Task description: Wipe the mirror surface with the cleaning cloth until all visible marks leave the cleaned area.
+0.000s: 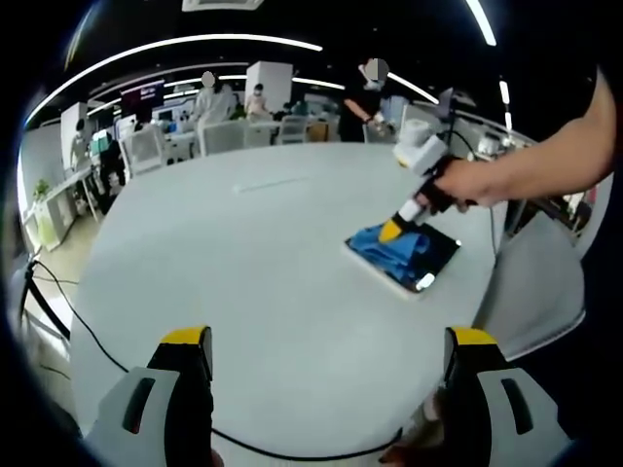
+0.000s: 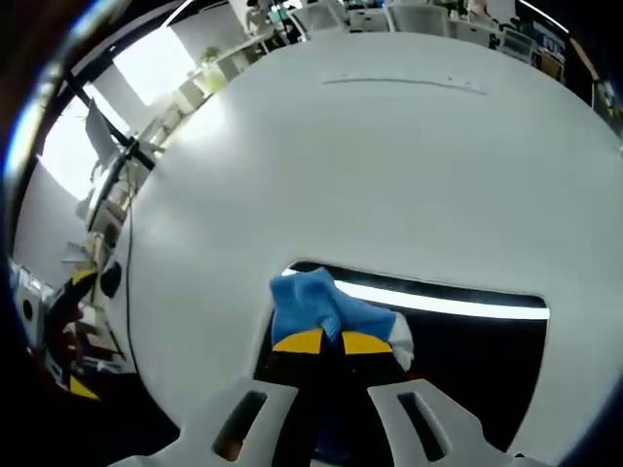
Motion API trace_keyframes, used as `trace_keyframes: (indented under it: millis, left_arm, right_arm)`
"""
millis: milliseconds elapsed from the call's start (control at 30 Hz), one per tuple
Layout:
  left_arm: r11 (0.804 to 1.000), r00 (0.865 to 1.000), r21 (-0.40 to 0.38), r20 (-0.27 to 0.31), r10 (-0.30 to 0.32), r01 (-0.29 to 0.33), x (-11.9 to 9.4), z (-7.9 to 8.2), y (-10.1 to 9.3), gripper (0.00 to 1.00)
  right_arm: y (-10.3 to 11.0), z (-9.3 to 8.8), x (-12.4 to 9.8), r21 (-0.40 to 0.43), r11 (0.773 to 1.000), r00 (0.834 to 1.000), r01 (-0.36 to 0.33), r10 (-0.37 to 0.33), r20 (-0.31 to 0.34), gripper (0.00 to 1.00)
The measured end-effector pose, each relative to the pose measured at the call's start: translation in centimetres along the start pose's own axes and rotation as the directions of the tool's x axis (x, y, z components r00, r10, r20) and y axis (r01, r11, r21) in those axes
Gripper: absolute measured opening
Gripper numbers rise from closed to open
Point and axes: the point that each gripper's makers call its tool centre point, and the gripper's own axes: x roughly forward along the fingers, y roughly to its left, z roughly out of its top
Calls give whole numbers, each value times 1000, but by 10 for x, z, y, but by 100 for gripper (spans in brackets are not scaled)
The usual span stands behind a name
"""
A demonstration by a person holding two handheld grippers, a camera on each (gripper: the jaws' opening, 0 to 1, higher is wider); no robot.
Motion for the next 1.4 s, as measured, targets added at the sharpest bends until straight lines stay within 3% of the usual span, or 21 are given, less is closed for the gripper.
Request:
trace_keyframes:
  millis: [667,733,833,1400]
  left_arm:
    - [1000,1000,12,-7,-5,5,3,2,-6,99]
    - [1000,1000,12,-7,-5,5,2,2,-6,99]
    - [1000,1000,10,-8,-3,3,2,3,-6,99]
    - [1000,1000,25,-9,-1,1,7,11,-4,99]
  right_arm:
    - [-3,17,7,-27,1000,1000,1,-1,13,0]
    - [-4,18,8,14,1000,1000,-21,21,9,0]
    - [-10,25,9,-4,1000,999,-1,1,38,0]
    - [-14,20,5,-61,998,1000,1,0,14,0]
